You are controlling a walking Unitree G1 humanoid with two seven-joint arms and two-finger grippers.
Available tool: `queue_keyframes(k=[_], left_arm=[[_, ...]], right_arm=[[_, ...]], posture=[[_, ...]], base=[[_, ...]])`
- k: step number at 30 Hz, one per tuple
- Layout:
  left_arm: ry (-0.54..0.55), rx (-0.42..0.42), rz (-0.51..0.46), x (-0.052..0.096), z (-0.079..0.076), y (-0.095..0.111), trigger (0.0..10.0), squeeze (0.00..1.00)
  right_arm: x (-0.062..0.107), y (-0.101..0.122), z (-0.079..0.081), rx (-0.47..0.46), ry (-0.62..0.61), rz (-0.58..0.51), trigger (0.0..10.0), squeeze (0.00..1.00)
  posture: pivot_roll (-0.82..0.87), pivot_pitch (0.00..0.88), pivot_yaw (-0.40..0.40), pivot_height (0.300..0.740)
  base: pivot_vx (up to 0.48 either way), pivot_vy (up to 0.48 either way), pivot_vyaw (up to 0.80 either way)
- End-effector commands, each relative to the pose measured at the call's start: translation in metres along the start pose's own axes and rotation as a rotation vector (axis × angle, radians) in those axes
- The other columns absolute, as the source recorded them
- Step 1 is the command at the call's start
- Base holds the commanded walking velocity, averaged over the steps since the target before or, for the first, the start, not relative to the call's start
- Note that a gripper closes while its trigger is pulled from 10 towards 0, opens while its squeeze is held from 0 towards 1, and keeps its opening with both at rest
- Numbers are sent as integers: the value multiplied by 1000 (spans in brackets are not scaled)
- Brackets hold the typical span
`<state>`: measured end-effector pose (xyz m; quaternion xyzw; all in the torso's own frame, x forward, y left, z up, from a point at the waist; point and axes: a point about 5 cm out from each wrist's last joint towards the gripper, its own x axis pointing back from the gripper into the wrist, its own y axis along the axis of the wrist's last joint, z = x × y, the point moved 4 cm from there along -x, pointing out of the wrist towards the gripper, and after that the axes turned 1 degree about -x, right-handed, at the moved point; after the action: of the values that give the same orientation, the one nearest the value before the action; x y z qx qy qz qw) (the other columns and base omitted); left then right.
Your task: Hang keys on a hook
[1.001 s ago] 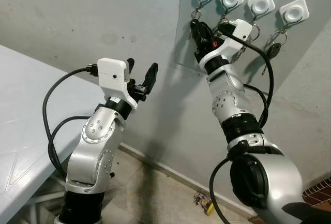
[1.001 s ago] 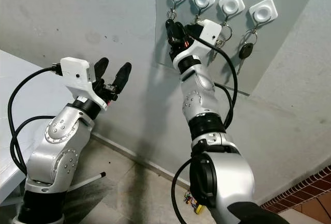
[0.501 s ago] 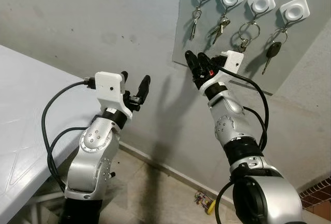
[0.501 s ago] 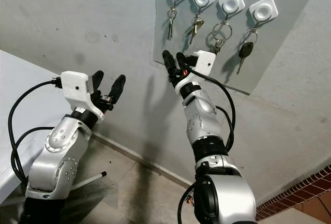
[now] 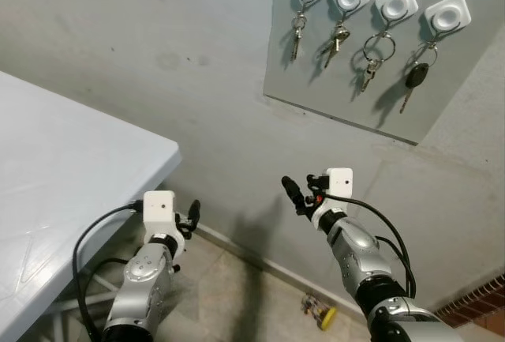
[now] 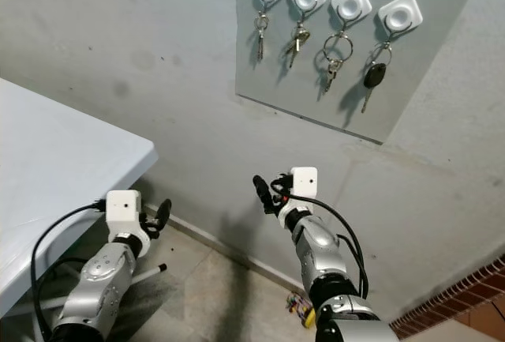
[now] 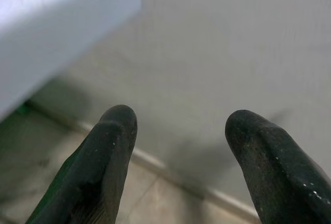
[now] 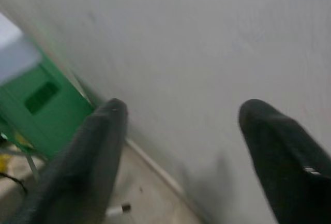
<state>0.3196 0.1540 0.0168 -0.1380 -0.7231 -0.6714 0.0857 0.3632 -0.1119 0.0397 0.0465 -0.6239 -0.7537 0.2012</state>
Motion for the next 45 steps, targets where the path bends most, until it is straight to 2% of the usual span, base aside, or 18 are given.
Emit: queue_keyframes(k=[1, 3, 4, 5, 11, 16, 17, 21, 24, 25, 26, 27, 28, 32, 38, 41, 44, 45], left_arm=[[25, -28, 67, 3, 7, -22, 10000, 0], [44, -40, 116, 6, 11, -37, 10000, 0], [44, -40, 116, 6, 11, -37, 10000, 0], [57, -66, 160, 9, 13, -50, 10000, 0], [65, -122, 207, 14, 17, -68, 10000, 0], [68, -148, 216, 14, 19, -76, 10000, 0], [70, -143, 237, 16, 20, -82, 10000, 0], [81, -161, 295, 21, 23, -93, 10000, 0], [82, -165, 297, 22, 23, -95, 10000, 0], [72, -144, 330, 26, 23, -103, 10000, 0], [62, -120, 373, 33, 23, -114, 10000, 0], [69, -127, 391, 36, 25, -118, 10000, 0], [75, -137, 397, 38, 27, -119, 10000, 0], [118, -82, 461, 51, 37, -134, 10000, 0], [146, -37, 502, 63, 42, -147, 10000, 0], [152, -34, 527, 70, 43, -154, 10000, 0], [161, -14, 552, 78, 44, -162, 10000, 0], [164, -6, 553, 79, 44, -163, 10000, 0]], right_arm=[[11, -27, -6, 4, -30, 93, 10000, 1000], [20, -45, -9, 4, -55, 153, 10000, 1000], [20, -45, -9, 4, -55, 153, 10000, 1000], [29, -61, -13, 18, -86, 210, 10000, 1000], [44, -82, -21, 34, -136, 280, 10000, 1000], [52, -91, -24, 47, -150, 308, 10000, 1000], [57, -99, -27, 43, -165, 342, 10000, 0], [66, -110, -29, 34, -181, 390, 10000, 0], [67, -111, -29, 36, -183, 394, 10000, 0], [77, -122, -32, 32, -202, 438, 10000, 1000], [90, -136, -35, 22, -226, 497, 10000, 1000], [95, -141, -36, 25, -235, 519, 10000, 1000], [97, -142, -37, 28, -238, 528, 10000, 1000], [115, -158, -42, 41, -264, 600, 10000, 1000], [141, -175, -49, 49, -314, 687, 10000, 1000], [150, -183, -48, 64, -313, 726, 10000, 1000], [160, -191, -45, 27, -313, 758, 10000, 1000], [161, -193, -44, 27, -313, 765, 10000, 906]], posture=[[-102, 16, 6, 740], [-102, 15, 6, 740], [-102, 15, 6, 740], [-105, 9, 8, 740], [-111, 0, 9, 740], [-113, 0, 10, 740], [-116, 0, 10, 740], [-118, 0, 11, 740], [-124, 0, 13, 740], [-122, 0, 13, 740], [-122, 0, 13, 740], [-123, 0, 13, 740], [-123, 0, 13, 740], [-119, 0, 14, 740], [-107, 0, 13, 740], [-101, 0, 12, 740], [-96, 0, 12, 740], [-96, 0, 12, 740]], base=[[0, 0, 0], [0, 0, 0], [0, 0, 0], [0, 0, 0], [0, 0, 0], [0, 0, 0], [0, 0, 0], [0, 0, 0], [0, 0, 0], [0, 0, 0], [0, 0, 0], [0, 0, 0], [0, 0, 0], [0, 0, 0], [0, 0, 0], [0, 0, 0], [0, 0, 0], [0, 0, 0]])
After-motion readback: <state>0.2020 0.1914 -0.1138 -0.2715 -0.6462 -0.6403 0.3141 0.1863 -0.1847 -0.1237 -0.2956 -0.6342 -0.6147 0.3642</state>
